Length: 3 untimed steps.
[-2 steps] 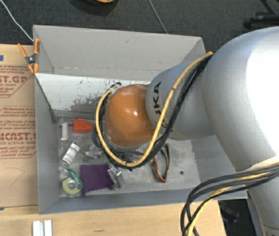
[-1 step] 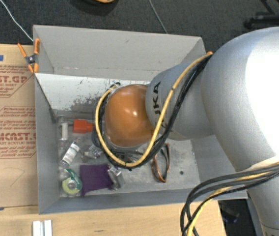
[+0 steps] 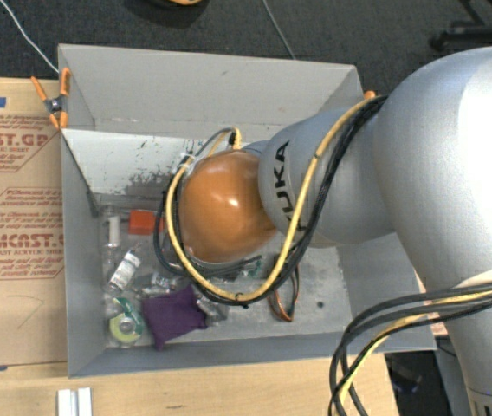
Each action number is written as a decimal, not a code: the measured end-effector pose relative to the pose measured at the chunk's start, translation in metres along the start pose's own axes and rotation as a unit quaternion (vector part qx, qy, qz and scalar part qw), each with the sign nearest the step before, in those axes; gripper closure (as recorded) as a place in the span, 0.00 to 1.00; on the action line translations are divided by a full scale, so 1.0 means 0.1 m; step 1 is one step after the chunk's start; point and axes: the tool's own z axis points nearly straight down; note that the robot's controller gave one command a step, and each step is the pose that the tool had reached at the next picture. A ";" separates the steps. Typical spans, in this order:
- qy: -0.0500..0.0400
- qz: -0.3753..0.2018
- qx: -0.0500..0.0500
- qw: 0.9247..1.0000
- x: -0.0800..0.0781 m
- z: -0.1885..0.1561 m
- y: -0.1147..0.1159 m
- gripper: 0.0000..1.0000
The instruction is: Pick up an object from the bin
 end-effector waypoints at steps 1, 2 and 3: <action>0.000 -0.027 0.000 1.000 -0.02 0.00 0.03 0.00; -0.001 -0.022 -0.001 1.000 0.07 -0.28 0.31 1.00; -0.001 -0.022 -0.001 1.000 0.07 -0.28 0.31 1.00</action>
Offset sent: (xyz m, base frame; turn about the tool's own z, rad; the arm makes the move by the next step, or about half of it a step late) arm -0.0304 0.0043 0.0285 -0.0455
